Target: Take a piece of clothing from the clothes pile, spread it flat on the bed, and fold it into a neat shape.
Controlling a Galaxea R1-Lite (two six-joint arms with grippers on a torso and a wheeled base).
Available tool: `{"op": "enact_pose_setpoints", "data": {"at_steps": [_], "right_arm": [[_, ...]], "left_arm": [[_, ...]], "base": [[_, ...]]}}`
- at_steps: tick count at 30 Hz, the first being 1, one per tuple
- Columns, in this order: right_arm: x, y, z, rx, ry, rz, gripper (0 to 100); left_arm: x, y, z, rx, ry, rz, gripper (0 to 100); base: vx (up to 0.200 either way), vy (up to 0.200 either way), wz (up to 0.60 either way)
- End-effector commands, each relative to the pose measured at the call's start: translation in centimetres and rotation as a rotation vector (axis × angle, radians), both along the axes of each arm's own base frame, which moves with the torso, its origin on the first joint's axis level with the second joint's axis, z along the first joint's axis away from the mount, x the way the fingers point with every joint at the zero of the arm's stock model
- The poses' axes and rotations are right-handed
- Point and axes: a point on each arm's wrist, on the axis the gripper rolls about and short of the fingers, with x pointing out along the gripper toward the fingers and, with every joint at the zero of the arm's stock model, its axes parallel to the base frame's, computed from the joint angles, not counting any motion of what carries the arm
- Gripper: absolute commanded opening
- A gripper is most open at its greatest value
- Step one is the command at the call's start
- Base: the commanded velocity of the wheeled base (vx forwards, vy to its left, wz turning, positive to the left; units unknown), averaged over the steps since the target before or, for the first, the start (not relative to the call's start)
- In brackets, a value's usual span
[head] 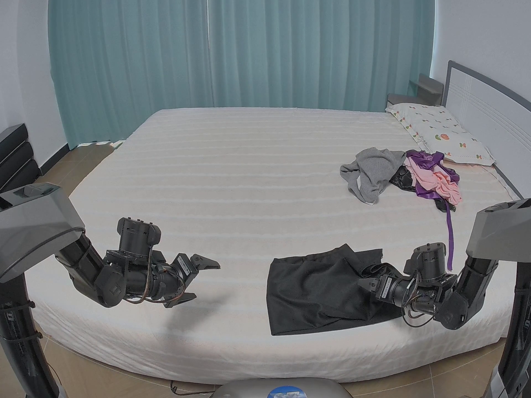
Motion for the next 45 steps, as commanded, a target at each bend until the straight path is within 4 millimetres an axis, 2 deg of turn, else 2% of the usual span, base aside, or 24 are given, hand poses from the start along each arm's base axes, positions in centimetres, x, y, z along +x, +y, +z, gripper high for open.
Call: {"op": "enact_pose_setpoints", "data": {"at_steps": [1,3,4,14,18,23,30,31,35,39,45], "right_arm": [[0.2,0.0,-0.7,-0.005,0.016,0.0,100],[0.2,0.0,-0.8,-0.006,0.019,0.0,100],[0.2,0.0,-0.9,-0.006,0.02,-0.001,0],[-1.0,-1.9,1.1,-0.035,0.038,-0.052,0],[-2.2,-2.9,2.1,-0.068,0.069,-0.055,0],[-3.5,-4.2,1.3,-0.168,0.12,-0.009,0],[-3.4,-5.0,0.1,-0.218,0.15,0.008,0],[-3.4,-5.2,0.1,-0.221,0.152,0.005,100],[-3.0,-5.3,0.3,-0.21,0.134,-0.008,100],[-2.4,-5.1,1.6,-0.16,0.04,-0.031,100],[-1.6,-3.8,2.8,-0.057,-0.052,-0.06,100]], "left_arm": [[0.0,0.0,-0.1,0.0,0.002,-0.001,100],[0.0,0.0,-0.1,0.0,0.002,-0.001,100],[0.0,0.0,-0.1,0.0,0.002,-0.001,100],[-0.1,0.0,-0.1,0.001,0.003,-0.002,100],[-0.1,-0.1,-0.1,0.001,0.003,-0.004,100],[-0.1,-0.1,-0.1,0.005,0.002,-0.001,100],[-0.1,-0.1,-0.2,0.006,0.005,-0.001,100],[-0.1,-0.1,-0.2,0.006,0.005,-0.001,100],[0.0,-0.1,-0.2,0.006,0.003,-0.001,100],[0.0,-0.1,-0.2,0.007,0.003,0.001,100],[0.1,-0.1,-0.1,0.006,0.001,0.003,100]], "base": [[0.0,0.0,0.0],[0.0,0.0,0.0],[0.0,0.0,0.0],[0.0,0.0,0.0],[0.0,0.0,0.0],[0.0,0.0,0.0],[0.0,0.0,0.0],[0.0,0.0,0.0],[0.0,0.0,0.0],[0.0,0.0,0.0],[0.0,0.0,0.0]]}}
